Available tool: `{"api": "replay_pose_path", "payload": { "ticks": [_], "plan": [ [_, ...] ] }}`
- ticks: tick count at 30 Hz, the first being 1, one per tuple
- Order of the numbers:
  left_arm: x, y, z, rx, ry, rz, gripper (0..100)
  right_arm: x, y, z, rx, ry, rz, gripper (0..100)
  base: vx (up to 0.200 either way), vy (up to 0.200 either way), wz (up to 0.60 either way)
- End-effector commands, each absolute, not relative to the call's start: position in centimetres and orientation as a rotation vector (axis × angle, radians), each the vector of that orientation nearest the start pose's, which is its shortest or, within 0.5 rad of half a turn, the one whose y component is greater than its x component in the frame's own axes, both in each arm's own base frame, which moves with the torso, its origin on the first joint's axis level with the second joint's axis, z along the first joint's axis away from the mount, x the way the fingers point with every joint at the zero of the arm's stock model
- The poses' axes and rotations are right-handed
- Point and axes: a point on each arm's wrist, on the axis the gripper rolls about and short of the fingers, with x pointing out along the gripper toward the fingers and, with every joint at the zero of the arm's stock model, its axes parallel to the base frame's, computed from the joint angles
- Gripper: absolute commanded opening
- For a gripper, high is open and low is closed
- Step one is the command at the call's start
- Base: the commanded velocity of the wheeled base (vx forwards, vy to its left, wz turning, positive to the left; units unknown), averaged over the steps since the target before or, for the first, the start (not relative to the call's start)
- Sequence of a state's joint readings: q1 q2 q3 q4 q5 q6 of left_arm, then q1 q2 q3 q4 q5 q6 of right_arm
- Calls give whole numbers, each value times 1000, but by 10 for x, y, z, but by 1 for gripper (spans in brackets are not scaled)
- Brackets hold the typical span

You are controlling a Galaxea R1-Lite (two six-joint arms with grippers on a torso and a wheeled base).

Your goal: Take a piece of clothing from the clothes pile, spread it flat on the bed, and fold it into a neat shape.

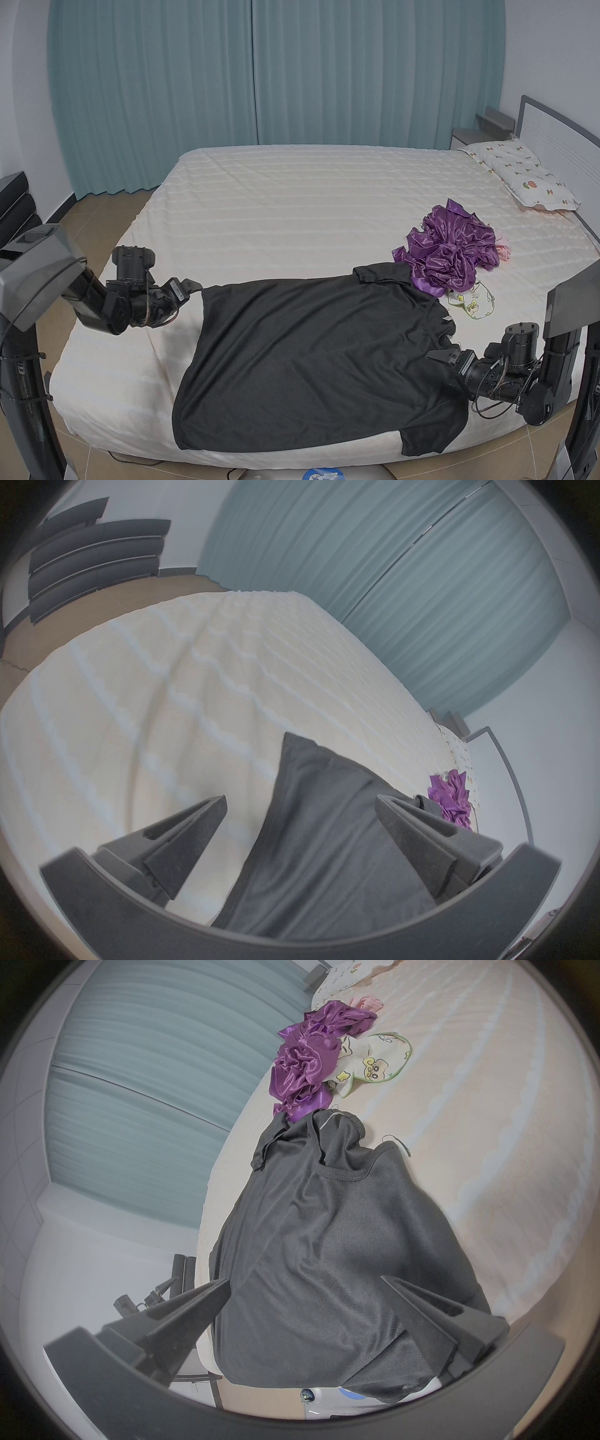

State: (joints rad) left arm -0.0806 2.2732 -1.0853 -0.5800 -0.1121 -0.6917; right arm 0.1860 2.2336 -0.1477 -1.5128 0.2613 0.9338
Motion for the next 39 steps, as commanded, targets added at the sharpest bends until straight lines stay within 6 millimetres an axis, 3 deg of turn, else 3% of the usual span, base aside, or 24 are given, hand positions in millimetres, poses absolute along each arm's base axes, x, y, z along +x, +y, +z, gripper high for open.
{"api": "replay_pose_path", "payload": {
  "ticks": [1, 4, 11, 26, 27, 34, 39],
  "plan": [
    [444, -70, -9, -642, 680, 37, 100, 243, 57, -12, 904, 759, 142, 100, 0, 0, 0],
    [463, -78, -16, -636, 687, 35, 100, 243, 57, -12, 904, 762, 140, 100, 0, 0, 0],
    [485, -79, -28, -625, 644, 74, 100, 243, 57, -13, 903, 763, 139, 100, 0, 0, 0],
    [499, -82, -30, -619, 617, 90, 100, 243, 57, -15, 905, 747, 149, 100, 0, 0, 0],
    [499, -82, -30, -619, 617, 90, 0, 243, 57, -15, 905, 747, 149, 100, 0, 0, 0],
    [510, -79, -30, -619, 569, 118, 0, 242, 56, -15, 905, 748, 148, 100, 0, 0, 0],
    [519, -68, -19, -626, 499, 158, 0, 242, 56, -15, 904, 747, 147, 100, 0, 0, 0]
  ]
}}
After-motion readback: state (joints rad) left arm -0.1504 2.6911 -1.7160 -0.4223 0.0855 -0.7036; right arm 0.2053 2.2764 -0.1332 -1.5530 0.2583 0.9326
